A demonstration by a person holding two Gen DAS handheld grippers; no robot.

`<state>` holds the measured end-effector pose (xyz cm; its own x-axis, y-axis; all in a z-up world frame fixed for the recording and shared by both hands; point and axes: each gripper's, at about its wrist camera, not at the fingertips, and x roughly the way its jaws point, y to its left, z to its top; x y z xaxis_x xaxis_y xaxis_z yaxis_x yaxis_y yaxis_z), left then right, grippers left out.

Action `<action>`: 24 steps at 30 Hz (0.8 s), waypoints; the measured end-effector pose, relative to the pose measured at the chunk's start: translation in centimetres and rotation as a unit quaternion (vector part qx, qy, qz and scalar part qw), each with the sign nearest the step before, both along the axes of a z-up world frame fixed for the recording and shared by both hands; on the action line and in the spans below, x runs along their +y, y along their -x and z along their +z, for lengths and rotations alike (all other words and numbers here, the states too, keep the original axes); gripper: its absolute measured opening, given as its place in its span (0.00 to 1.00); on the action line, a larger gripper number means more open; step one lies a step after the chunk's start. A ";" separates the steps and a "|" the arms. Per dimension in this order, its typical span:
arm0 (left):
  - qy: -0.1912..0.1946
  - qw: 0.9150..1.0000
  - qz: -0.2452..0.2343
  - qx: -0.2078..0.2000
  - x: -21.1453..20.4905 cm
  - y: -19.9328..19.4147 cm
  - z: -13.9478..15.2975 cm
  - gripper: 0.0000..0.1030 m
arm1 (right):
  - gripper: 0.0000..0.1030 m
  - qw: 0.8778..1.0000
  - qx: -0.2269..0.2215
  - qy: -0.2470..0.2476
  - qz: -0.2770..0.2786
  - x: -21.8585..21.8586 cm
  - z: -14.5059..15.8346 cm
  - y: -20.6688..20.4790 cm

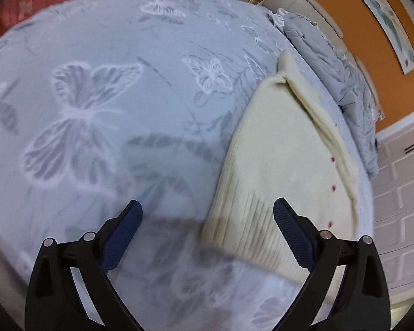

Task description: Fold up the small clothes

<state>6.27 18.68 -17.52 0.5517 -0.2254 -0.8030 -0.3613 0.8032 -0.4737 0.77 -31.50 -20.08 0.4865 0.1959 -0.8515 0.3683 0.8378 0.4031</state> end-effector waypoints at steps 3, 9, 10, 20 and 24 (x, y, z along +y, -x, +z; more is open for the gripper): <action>-0.040 0.999 -0.019 -0.001 -1.3 0.3 0.1 0.91 | 0.80 1.000 -0.008 0.025 0.000 0.7 -0.2 -0.2; 0.000 1.000 -0.012 0.005 -0.8 -0.4 0.1 0.91 | 0.83 0.999 -0.036 -0.005 -0.003 1.0 0.0 -1.2; 0.009 1.000 -0.009 0.006 -0.8 -0.5 0.1 0.91 | 0.83 0.999 -0.039 -0.016 -0.007 0.8 0.0 -1.5; 0.035 0.995 -0.057 0.076 -4.2 -4.3 -0.1 0.10 | 0.10 0.999 -0.021 -0.044 -0.006 4.0 -0.2 -4.5; 0.037 0.995 -0.062 0.066 -4.5 -3.7 2.2 0.09 | 0.08 0.996 -0.047 -0.076 -0.019 4.1 2.0 -4.6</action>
